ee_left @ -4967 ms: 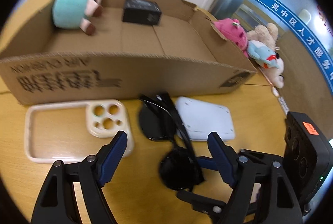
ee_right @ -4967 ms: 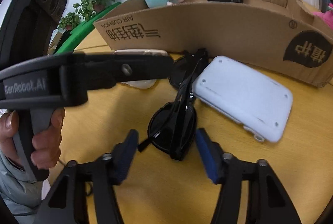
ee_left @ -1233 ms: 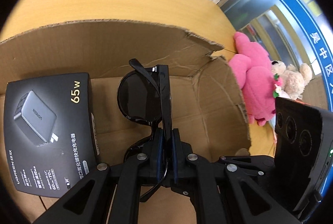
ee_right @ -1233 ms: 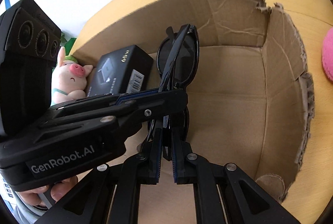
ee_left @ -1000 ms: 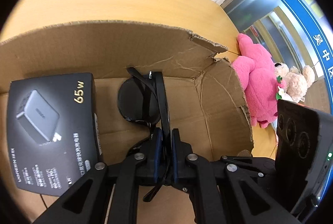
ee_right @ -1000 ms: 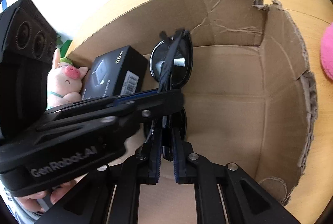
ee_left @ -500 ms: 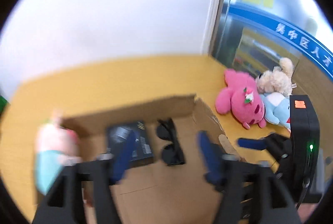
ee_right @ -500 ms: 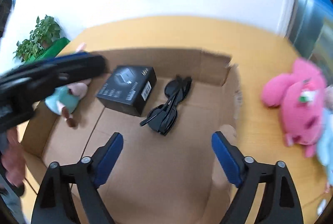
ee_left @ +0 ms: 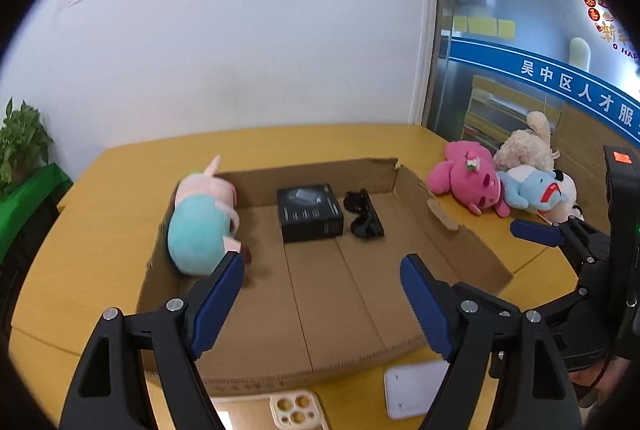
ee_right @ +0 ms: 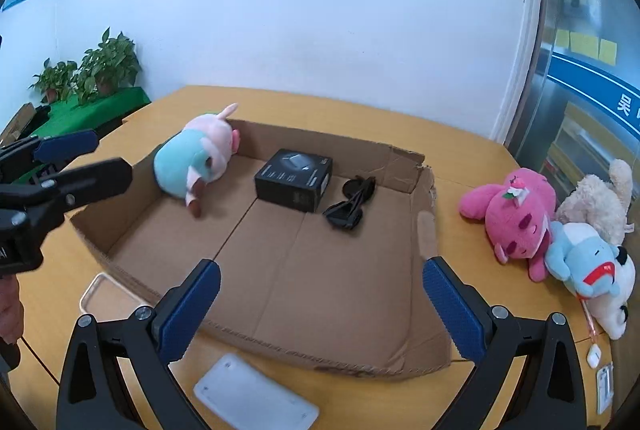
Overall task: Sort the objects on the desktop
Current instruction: 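Lower the sunglasses into the box beside the charger box and open the left gripper, then move the left gripper to the white power bank and grasp its end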
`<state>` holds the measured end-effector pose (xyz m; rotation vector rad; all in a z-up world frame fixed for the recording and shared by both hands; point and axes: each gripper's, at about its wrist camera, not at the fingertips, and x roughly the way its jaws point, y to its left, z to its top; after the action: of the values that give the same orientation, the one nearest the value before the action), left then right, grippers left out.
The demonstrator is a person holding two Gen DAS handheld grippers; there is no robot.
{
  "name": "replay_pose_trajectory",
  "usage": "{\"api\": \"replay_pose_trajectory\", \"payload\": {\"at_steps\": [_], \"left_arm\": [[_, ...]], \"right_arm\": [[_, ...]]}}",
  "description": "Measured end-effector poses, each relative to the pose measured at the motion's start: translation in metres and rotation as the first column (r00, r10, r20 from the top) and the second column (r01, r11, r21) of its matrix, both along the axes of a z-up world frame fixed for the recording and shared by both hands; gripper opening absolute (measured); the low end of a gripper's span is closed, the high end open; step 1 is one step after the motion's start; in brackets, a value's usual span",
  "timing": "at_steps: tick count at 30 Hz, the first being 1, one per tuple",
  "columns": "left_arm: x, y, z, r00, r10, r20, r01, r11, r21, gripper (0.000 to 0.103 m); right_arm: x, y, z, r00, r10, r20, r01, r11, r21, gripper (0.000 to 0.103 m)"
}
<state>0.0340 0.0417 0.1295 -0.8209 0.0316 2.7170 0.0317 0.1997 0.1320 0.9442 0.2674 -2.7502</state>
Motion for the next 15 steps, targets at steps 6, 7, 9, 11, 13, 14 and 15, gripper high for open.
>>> {"api": "replay_pose_trajectory", "payload": {"at_steps": [6, 7, 9, 11, 13, 14, 15], "left_arm": [[0.023, -0.009, -0.016, 1.0, 0.006, 0.014, -0.006, 1.0, 0.001, 0.08], [0.025, -0.01, -0.018, 1.0, 0.008, 0.016, -0.008, 1.0, 0.006, 0.08], [0.027, -0.013, -0.021, 1.0, 0.012, 0.024, -0.012, 1.0, 0.017, 0.08], [0.03, -0.014, -0.024, 1.0, 0.019, 0.025, -0.02, 1.0, 0.016, 0.08], [0.033, -0.014, -0.025, 0.999, 0.024, 0.025, -0.024, 1.0, 0.015, 0.08], [0.034, -0.014, -0.026, 0.999, 0.022, 0.024, -0.022, 1.0, 0.016, 0.08], [0.034, -0.014, -0.027, 0.999, 0.019, 0.026, -0.019, 1.0, 0.017, 0.08]], "right_arm": [[0.019, -0.01, -0.015, 1.0, 0.009, 0.003, -0.008, 1.0, -0.008, 0.103], [0.022, -0.01, -0.015, 1.0, 0.007, 0.002, -0.007, 1.0, -0.013, 0.103], [0.028, -0.01, -0.017, 1.0, 0.007, 0.002, -0.007, 1.0, -0.017, 0.103], [0.033, -0.01, -0.019, 1.0, 0.006, 0.001, -0.006, 1.0, -0.014, 0.103], [0.036, -0.01, -0.022, 1.0, 0.009, 0.008, -0.009, 1.0, -0.015, 0.103], [0.037, -0.009, -0.024, 1.0, 0.009, 0.013, -0.009, 1.0, -0.016, 0.103], [0.038, -0.009, -0.025, 1.0, 0.012, 0.017, -0.011, 1.0, -0.02, 0.103]]}}
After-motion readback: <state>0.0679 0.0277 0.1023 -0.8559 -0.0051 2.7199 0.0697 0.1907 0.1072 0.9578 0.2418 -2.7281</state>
